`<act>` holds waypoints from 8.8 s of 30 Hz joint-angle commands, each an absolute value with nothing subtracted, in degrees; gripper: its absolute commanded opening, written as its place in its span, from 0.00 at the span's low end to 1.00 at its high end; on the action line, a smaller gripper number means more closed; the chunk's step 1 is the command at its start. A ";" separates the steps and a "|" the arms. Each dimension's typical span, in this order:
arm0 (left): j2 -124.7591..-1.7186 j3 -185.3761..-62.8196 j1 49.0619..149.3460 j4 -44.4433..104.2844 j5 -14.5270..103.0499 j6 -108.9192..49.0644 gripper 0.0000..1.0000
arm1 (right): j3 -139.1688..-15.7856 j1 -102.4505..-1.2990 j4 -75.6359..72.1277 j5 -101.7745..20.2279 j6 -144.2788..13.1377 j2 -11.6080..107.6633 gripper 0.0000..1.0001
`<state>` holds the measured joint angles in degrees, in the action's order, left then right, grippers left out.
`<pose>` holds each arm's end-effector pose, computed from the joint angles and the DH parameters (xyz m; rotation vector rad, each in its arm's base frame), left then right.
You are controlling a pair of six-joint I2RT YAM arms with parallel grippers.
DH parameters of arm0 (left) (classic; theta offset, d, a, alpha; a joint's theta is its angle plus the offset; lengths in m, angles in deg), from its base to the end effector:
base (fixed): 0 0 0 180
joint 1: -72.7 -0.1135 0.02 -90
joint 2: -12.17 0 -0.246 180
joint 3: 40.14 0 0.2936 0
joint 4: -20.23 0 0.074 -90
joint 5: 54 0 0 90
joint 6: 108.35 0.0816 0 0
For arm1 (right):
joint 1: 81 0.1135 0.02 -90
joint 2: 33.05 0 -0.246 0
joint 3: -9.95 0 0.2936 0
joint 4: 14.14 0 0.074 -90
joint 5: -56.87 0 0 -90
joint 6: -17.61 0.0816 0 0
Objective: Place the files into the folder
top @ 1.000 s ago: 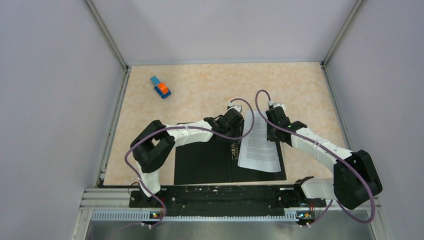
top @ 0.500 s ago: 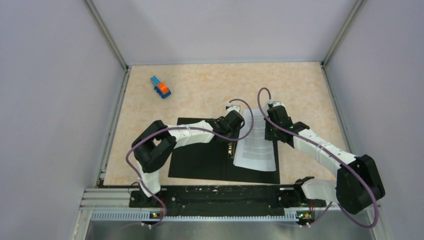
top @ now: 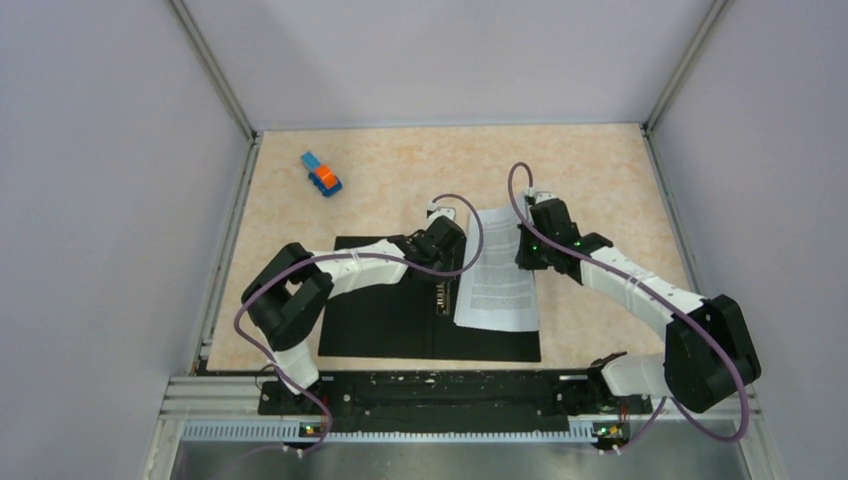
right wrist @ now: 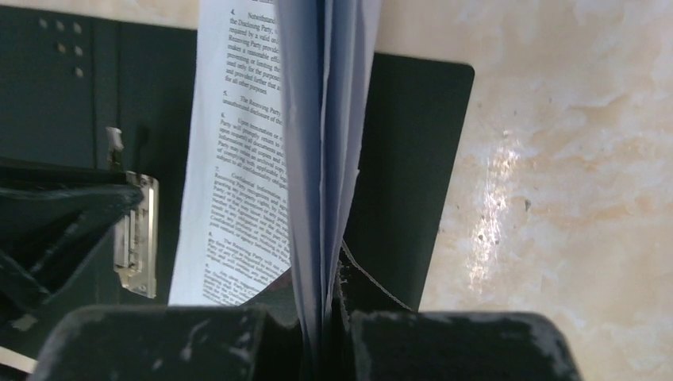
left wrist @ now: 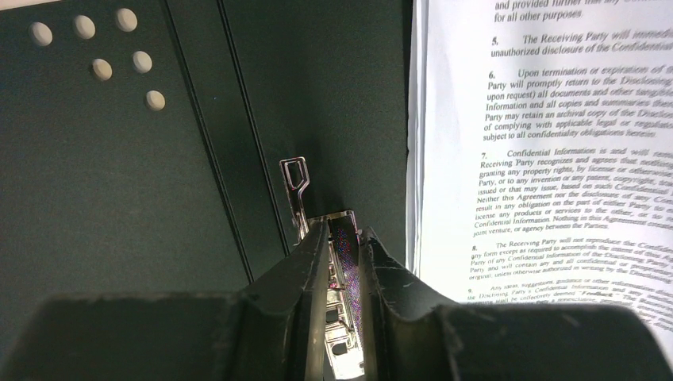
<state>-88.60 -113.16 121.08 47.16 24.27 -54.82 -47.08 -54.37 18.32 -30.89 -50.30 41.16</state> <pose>0.2879 -0.2991 0.0929 0.1802 2.5257 -0.3517 0.3003 0.1470 0.1450 -0.0799 2.4632 0.3297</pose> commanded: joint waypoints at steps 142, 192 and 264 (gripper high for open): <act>-73.85 -98.20 108.35 56.45 21.52 -64.68 0.67 | -38.33 -43.46 8.00 -34.75 -57.85 37.43 0.00; -73.57 -98.43 108.32 55.82 22.66 -64.59 0.67 | -45.24 -45.42 19.45 -20.15 -50.68 44.76 0.99; -59.37 -95.62 104.05 58.89 21.06 -60.18 0.68 | -60.19 -25.19 8.90 -16.52 -32.22 65.87 0.20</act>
